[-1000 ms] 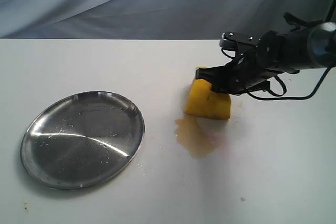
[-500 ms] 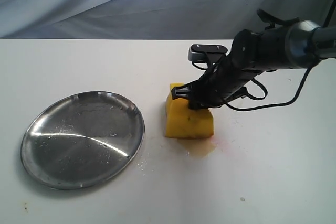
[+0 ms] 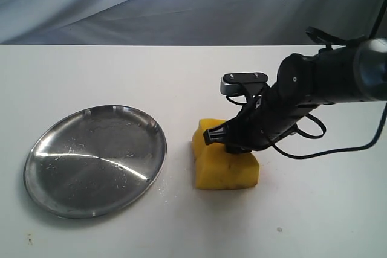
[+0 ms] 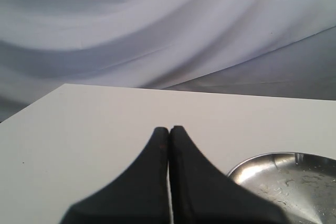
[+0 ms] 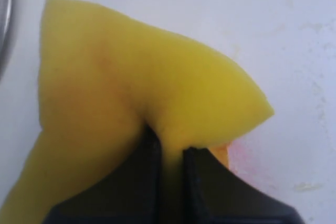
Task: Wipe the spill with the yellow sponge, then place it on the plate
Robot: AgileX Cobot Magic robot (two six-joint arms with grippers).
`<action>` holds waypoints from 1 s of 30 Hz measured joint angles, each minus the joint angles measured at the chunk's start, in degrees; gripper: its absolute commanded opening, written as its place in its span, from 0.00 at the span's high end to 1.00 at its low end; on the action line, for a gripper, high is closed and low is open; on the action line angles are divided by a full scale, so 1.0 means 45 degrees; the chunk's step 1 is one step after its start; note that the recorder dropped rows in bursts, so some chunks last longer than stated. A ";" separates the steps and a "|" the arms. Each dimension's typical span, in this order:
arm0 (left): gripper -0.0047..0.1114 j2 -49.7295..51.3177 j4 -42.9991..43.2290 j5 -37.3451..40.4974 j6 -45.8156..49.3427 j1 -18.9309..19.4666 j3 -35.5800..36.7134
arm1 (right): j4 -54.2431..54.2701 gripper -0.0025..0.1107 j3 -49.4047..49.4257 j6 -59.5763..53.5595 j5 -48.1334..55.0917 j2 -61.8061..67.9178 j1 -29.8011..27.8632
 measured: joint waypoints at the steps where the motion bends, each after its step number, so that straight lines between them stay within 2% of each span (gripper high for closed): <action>1: 0.96 0.0000 0.0000 0.0000 0.0000 0.0000 0.0000 | 0.0000 0.98 0.0254 0.0087 -0.0154 -0.0133 -0.0029; 9: 0.96 0.0000 0.0000 0.0000 0.0000 0.0000 0.0000 | -0.1004 0.98 0.1141 0.1766 -0.0692 -0.0511 -0.0907; 19: 0.96 0.0000 0.0000 0.0000 0.0000 0.0000 0.0000 | -0.1931 0.98 0.1257 0.3315 -0.2360 -0.0442 -0.3333; 23: 0.96 0.0000 0.0000 0.0000 0.0000 0.0000 0.0000 | -0.2265 0.98 0.0431 0.3458 -0.2293 -0.0095 -0.4124; 30: 0.96 0.0000 0.0000 0.0000 0.0000 0.0000 0.0000 | -0.2766 0.98 -0.2119 0.3458 -0.0728 0.1258 -0.4142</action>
